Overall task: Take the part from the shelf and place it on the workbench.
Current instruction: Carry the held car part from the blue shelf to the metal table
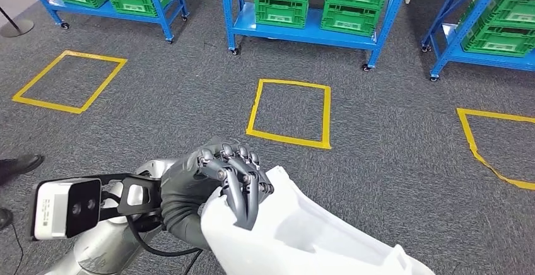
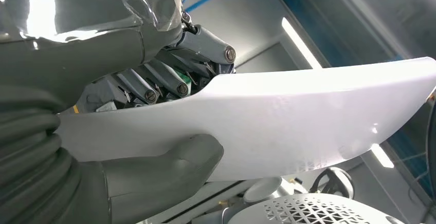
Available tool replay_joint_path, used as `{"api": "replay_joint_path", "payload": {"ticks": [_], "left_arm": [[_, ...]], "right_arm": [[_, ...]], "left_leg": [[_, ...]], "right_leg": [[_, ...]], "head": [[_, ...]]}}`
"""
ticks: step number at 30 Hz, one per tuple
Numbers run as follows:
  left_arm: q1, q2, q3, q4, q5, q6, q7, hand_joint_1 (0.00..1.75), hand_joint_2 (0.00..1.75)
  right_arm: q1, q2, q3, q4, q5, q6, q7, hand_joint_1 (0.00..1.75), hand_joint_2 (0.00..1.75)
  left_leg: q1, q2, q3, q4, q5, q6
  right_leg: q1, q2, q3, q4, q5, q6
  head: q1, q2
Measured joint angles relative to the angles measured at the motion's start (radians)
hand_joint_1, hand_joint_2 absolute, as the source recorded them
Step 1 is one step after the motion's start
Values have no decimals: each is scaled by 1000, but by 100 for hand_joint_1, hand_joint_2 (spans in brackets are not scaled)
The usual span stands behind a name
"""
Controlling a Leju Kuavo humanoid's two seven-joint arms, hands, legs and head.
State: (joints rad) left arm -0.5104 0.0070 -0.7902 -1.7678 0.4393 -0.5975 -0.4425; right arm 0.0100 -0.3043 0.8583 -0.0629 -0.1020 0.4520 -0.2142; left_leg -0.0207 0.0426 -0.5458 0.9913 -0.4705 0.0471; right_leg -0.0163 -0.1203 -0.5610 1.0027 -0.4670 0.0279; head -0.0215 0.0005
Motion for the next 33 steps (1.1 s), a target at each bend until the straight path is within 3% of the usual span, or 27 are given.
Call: {"api": "replay_joint_path", "payload": {"ticks": [2, 4, 6, 7, 8, 10, 12, 14, 15, 17, 19, 20, 21, 22, 24, 25, 27, 28, 30, 31, 33], "left_arm": [[-2, 0, -1, 0, 0, 0, 0, 175, 175], [1, 0, -2, 0, -2, 0, -3, 175, 175], [8, 3, -2, 0, -10, 4, -7, 175, 175], [11, 4, -1, 0, -16, 8, -10, 175, 175], [12, 6, 0, 0, -21, 11, -12, 175, 175], [14, 9, 4, -1, -29, 17, -16, 175, 175], [16, 11, 7, -5, -37, 21, -20, 175, 175], [24, 13, 16, -12, -43, 25, -31, 175, 175], [30, 16, 23, -19, -44, 26, -38, 175, 175], [37, 22, 39, -35, -47, 22, -45, 175, 175], [41, 26, 49, -52, -53, 15, -44, 175, 175], [43, 27, 50, -58, -57, 13, -42, 175, 175], [46, 28, 50, -63, -60, 11, -40, 175, 175], [49, 28, 50, -69, -63, 10, -38, 175, 175], [50, 28, 50, -82, -68, 9, -36, 175, 175], [49, 28, 50, -90, -71, 8, -36, 175, 175], [48, 26, 49, -102, -76, 8, -40, 175, 175], [48, 26, 49, -106, -77, 8, -41, 175, 175], [48, 25, 50, -113, -79, 7, -43, 175, 175], [48, 25, 50, -116, -80, 7, -43, 175, 175], [46, 23, 49, -121, -80, 6, -45, 175, 175]], "right_arm": [[2, -8, 6, -22, -4, -1, 9, 0, 0], [8, -14, 8, -35, -21, -5, 13, 0, 0], [14, -16, 3, -43, -53, -16, 16, 0, 0], [15, -16, -3, -45, -70, -22, 16, 0, 0], [15, -15, -11, -47, -85, -29, 16, 0, 0], [13, -14, -29, -48, -105, -38, 15, 0, 0], [11, -13, -42, -48, -123, -43, 11, 0, 0], [7, -8, -63, -47, -172, -55, -1, 0, 0], [4, -4, -83, -44, -209, -63, -11, 0, 0], [-5, 5, -132, -28, -279, -70, -32, 0, 0], [-11, 13, -177, -6, -322, -67, -47, 0, 0], [-11, 16, -194, 3, -333, -64, -51, 0, 0], [-11, 18, -207, 10, -340, -61, -54, 0, 0], [-10, 20, -218, 16, -345, -59, -56, 0, 0], [-10, 25, -234, 24, -352, -58, -59, 0, 0], [-10, 28, -240, 27, -353, -56, -60, 0, 0], [-9, 32, -248, 30, -354, -54, -61, 0, 0], [-8, 34, -250, 32, -354, -52, -61, 0, 0], [-9, 36, -256, 34, -354, -52, -62, 0, 0], [-10, 36, -258, 35, -354, -51, -62, 0, 0], [-10, 36, -261, 39, -355, -50, -62, 0, 0]], "left_leg": [[5, -22, 1, -18, 19, 9], [6, -45, -6, -21, 29, 15], [5, -73, -15, -18, 34, 16], [5, -88, -19, -14, 35, 15], [6, -102, -22, -8, 34, 13], [5, -126, -33, 11, 29, 5], [3, -146, -49, 28, 25, -6], [5, -161, -60, 34, 26, -14], [6, -159, -64, 38, 24, -18], [9, -120, -87, 83, -4, -29], [14, -70, -146, 202, -62, -41], [18, -58, -180, 267, -87, -45], [21, -52, -202, 308, -96, -46], [22, -48, -206, 313, -89, -46], [20, -32, -157, 218, -36, -37], [15, -8, -120, 147, -12, -29], [2, 27, -73, 55, 10, -16], [-3, 31, -68, 40, 9, -12], [-2, 4, -63, 28, 17, -5], [0, -9, -54, 15, 25, -1], [7, -33, -36, -7, 40, 8]], "right_leg": [[-3, 45, -26, 51, -32, -1], [-6, 97, -82, 174, -89, -9], [-7, 112, -125, 268, -116, -4], [-9, 114, -123, 265, -108, 4], [-12, 117, -103, 223, -85, 15], [-21, 147, -41, 93, -37, 31], [-23, 168, -11, 28, -20, 25], [-21, 155, -11, 28, -20, 9], [-21, 146, -11, 27, -18, 4], [-23, 130, -10, 26, -16, -7], [-21, 111, -10, 25, -17, -15], [-19, 99, -10, 26, -18, -17], [-17, 85, -10, 26, -19, -18], [-16, 72, -10, 26, -20, -19], [-12, 47, -9, 25, -21, -19], [-10, 37, -8, 25, -22, -18], [-4, 17, -7, 24, -24, -13], [-3, 5, -6, 23, -26, -10], [-3, -13, -1, 17, -27, -1], [-5, -2, 1, 22, -32, 2], [-7, 56, -27, 87, -65, -1]], "head": [[2, 0], [5, 0], [7, 0], [7, 0], [8, 0], [8, 0], [9, 0], [10, 0], [10, 0], [3, 0], [-4, 0], [-6, 0], [-6, 0], [-6, 0], [-6, 0], [-5, 0], [-5, 0], [-5, 0], [-5, 0], [-5, 0], [-2, 0]]}}
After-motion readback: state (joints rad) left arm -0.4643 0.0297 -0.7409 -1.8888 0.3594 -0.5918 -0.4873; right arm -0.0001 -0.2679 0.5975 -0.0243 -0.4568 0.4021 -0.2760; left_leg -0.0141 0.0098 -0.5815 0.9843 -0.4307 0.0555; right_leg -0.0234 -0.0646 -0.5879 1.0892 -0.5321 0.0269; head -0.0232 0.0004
